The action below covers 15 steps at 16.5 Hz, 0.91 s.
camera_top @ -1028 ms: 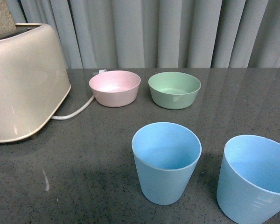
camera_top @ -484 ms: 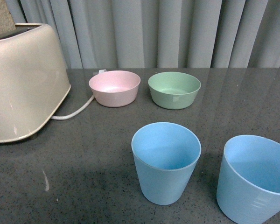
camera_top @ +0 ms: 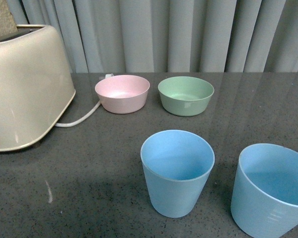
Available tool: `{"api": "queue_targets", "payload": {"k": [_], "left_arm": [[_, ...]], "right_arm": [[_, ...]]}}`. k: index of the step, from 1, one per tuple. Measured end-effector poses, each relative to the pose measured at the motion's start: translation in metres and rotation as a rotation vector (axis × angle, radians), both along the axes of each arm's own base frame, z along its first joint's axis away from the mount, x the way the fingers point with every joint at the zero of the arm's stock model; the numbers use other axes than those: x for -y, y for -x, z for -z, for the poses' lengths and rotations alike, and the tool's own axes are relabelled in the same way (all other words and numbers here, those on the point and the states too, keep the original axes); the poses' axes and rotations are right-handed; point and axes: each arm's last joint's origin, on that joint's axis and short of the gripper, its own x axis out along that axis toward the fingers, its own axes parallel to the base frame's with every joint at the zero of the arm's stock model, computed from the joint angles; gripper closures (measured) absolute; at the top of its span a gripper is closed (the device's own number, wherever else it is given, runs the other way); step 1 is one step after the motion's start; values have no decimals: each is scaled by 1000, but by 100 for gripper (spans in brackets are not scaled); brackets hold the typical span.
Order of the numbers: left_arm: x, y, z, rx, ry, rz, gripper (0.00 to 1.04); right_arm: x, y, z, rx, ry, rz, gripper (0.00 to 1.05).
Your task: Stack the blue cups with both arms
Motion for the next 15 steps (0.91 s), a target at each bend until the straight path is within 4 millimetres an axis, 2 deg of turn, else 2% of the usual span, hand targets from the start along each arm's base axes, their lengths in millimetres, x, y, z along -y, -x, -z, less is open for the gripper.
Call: {"api": "queue_targets", "payload": {"k": [2, 5, 6, 7, 8, 10, 15], "left_arm": [[0, 0, 0, 0, 0, 0, 7], [0, 0, 0, 0, 0, 0, 7], [0, 0, 0, 0, 0, 0, 7], [0, 0, 0, 0, 0, 0, 7], [0, 0, 0, 0, 0, 0, 7], [0, 0, 0, 0, 0, 0, 7], [0, 0, 0, 0, 0, 0, 7]], "right_arm": [[-5, -3, 3, -26, 13, -11, 7], [-19, -15, 19, -118, 70, -34, 7], [-32, -28, 42, -210, 132, -34, 7], [-35, -43, 65, -284, 199, 46, 7], [-39, -50, 78, -346, 232, 62, 7], [-44, -52, 90, -394, 256, 94, 26], [-46, -50, 89, -407, 252, 108, 78]]}}
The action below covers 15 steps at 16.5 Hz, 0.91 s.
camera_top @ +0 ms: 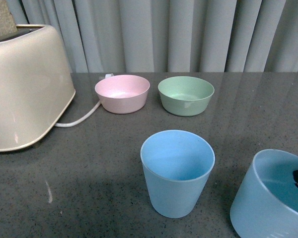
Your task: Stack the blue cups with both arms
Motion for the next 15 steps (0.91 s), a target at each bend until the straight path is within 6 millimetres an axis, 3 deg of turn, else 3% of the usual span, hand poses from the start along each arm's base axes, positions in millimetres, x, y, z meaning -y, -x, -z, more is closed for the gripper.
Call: {"api": "queue_targets", "payload": {"k": [3, 7, 8, 9, 10, 13, 15], "left_arm": [[0, 0, 0, 0, 0, 0, 7], [0, 0, 0, 0, 0, 0, 7], [0, 0, 0, 0, 0, 0, 7], [0, 0, 0, 0, 0, 0, 7], [0, 0, 0, 0, 0, 0, 7], [0, 0, 0, 0, 0, 0, 7], [0, 0, 0, 0, 0, 0, 7]], "right_arm": [[0, 0, -7, 7, -16, 8, 103], [9, -2, -21, 46, -38, 40, 103], [13, -4, -48, 150, -67, 34, 103], [13, -2, -88, 268, -127, -34, 103], [11, 0, -97, 285, -138, -61, 103], [-11, 5, -121, 294, -178, -202, 103], [-28, 5, -120, 261, -182, -272, 103]]}}
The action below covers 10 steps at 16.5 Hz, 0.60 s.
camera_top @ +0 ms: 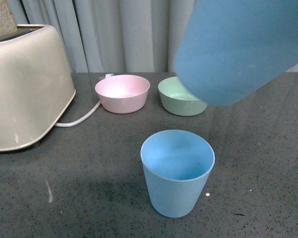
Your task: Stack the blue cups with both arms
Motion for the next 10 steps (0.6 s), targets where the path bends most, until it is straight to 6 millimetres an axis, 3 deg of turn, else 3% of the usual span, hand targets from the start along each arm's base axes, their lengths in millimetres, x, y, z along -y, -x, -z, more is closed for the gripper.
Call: {"api": "queue_targets", "payload": {"k": [3, 7, 10], "left_arm": [[0, 0, 0, 0, 0, 0, 7], [0, 0, 0, 0, 0, 0, 7], [0, 0, 0, 0, 0, 0, 7]], "right_arm": [[-20, -3, 11, -29, 47, -57, 103], [-29, -18, 30, -89, 88, -53, 103], [-34, -19, 34, -85, 106, -57, 103]]}}
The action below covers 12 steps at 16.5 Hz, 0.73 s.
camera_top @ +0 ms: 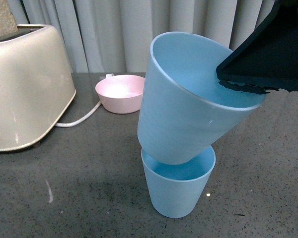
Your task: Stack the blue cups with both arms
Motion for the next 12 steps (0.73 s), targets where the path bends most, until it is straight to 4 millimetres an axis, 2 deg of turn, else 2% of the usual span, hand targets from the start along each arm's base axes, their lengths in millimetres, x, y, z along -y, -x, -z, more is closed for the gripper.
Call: {"api": "queue_targets", "payload": {"k": [9, 12], "left_arm": [[0, 0, 0, 0, 0, 0, 7], [0, 0, 0, 0, 0, 0, 7]], "right_arm": [[-2, -14, 25, -52, 67, 35, 101], [-2, -13, 26, -70, 68, 26, 64]]}}
